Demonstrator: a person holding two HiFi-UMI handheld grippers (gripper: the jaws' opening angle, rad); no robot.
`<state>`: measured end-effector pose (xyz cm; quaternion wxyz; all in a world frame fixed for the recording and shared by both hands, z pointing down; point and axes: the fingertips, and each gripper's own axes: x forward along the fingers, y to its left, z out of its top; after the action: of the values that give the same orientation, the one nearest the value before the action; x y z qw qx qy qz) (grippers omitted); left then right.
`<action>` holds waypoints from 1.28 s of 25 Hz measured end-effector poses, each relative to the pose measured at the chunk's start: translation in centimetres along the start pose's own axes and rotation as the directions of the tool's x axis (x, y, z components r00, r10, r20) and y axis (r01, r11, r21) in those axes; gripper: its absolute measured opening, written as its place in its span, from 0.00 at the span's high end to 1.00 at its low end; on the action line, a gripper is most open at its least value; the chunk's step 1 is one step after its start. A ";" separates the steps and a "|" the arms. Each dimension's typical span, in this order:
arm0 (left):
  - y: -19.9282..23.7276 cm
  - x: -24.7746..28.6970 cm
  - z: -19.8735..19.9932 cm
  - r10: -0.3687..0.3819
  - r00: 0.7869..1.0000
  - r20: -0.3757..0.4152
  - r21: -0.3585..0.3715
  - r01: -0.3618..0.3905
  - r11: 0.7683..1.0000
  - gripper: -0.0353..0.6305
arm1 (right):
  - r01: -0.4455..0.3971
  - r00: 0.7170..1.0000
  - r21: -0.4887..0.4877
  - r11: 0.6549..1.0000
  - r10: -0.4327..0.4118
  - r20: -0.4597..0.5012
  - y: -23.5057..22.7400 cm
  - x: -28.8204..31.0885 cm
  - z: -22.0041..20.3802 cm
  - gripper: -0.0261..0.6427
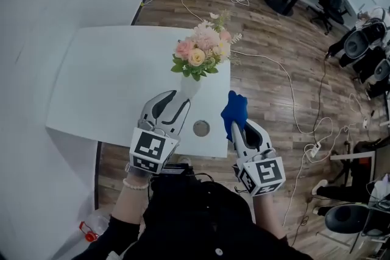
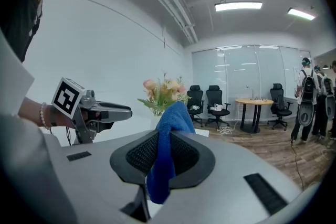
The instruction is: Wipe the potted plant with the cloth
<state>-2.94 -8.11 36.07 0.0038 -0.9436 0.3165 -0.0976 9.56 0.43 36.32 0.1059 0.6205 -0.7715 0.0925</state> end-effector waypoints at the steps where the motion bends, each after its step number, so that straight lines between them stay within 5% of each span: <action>1: 0.5 0.6 -0.1 -0.001 1.000 -0.004 0.003 0.001 1.000 0.72 | 0.002 1.000 0.002 1.000 -0.002 -0.005 -0.1 0.5 0.0 0.85; 14: 3.5 6.9 -2.7 -0.051 0.997 -0.060 0.005 0.051 0.999 0.56 | 0.028 0.997 0.024 0.999 -0.026 -0.070 -1.2 4.6 -1.0 0.85; 32: 3.5 10.9 -3.9 -0.069 0.995 -0.070 0.001 0.069 0.998 0.58 | -0.048 0.987 0.016 0.999 0.050 -0.154 -2.0 8.1 -3.3 0.85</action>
<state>2.72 -17.16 41.65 -0.0089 -0.9499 0.2835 -0.1314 9.97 -6.65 41.76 0.1590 0.5932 -0.7753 0.1476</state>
